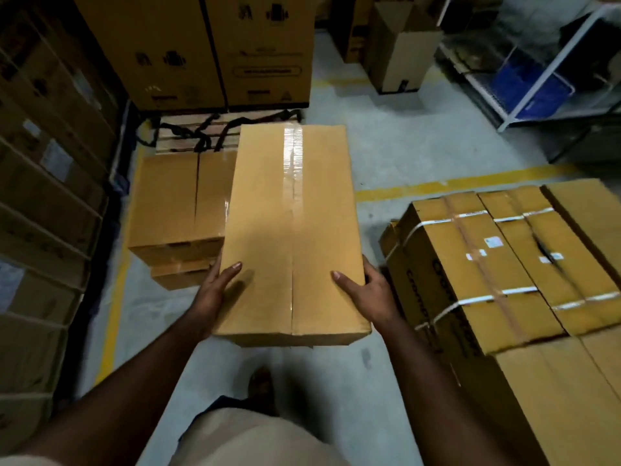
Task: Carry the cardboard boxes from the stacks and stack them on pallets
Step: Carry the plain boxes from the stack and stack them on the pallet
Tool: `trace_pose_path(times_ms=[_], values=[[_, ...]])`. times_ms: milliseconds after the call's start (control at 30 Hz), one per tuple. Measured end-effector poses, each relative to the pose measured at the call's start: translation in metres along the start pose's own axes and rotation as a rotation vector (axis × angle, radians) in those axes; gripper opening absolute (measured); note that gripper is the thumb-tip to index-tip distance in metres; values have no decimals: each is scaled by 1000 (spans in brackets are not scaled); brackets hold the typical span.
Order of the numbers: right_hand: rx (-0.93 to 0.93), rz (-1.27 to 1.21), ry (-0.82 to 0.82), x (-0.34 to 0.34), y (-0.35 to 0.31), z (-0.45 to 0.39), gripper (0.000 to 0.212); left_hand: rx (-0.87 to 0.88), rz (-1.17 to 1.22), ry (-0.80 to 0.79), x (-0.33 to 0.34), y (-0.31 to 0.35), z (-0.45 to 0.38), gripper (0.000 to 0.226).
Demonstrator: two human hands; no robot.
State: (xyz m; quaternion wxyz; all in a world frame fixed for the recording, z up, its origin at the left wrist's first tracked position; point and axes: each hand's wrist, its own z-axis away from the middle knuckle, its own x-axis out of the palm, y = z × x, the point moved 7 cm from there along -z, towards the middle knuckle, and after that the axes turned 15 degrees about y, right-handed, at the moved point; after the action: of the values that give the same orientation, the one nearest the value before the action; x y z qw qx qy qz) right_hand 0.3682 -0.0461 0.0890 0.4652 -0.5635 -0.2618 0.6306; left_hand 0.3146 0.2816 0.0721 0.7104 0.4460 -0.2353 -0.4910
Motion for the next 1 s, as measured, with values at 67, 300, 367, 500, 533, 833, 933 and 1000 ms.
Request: trace_pose_path(times_ms=[67, 300, 367, 500, 533, 833, 933, 1000], values=[[1, -27, 46, -38, 23, 32, 77, 29, 1, -36, 15, -15, 40, 74], [-33, -85, 195, -209, 130, 157, 85, 123, -43, -139, 115, -82, 216, 83], [-53, -50, 230, -268, 155, 189, 89, 149, -49, -165, 150, -100, 266, 82], [-101, -6, 241, -361, 179, 237, 85, 159, -69, -173, 207, -123, 346, 75], [-115, -6, 245, -380, 183, 245, 82, 169, -75, -178, 218, -128, 360, 74], [-88, 0, 246, -507, 261, 254, 78, 188, -17, -168, 329, -163, 446, 68], [-78, -46, 229, -547, 294, 251, 74, 181, -13, -186, 373, -181, 464, 61], [-60, -61, 225, -577, 314, 248, 75, 189, -50, -194, 405, -184, 482, 59]])
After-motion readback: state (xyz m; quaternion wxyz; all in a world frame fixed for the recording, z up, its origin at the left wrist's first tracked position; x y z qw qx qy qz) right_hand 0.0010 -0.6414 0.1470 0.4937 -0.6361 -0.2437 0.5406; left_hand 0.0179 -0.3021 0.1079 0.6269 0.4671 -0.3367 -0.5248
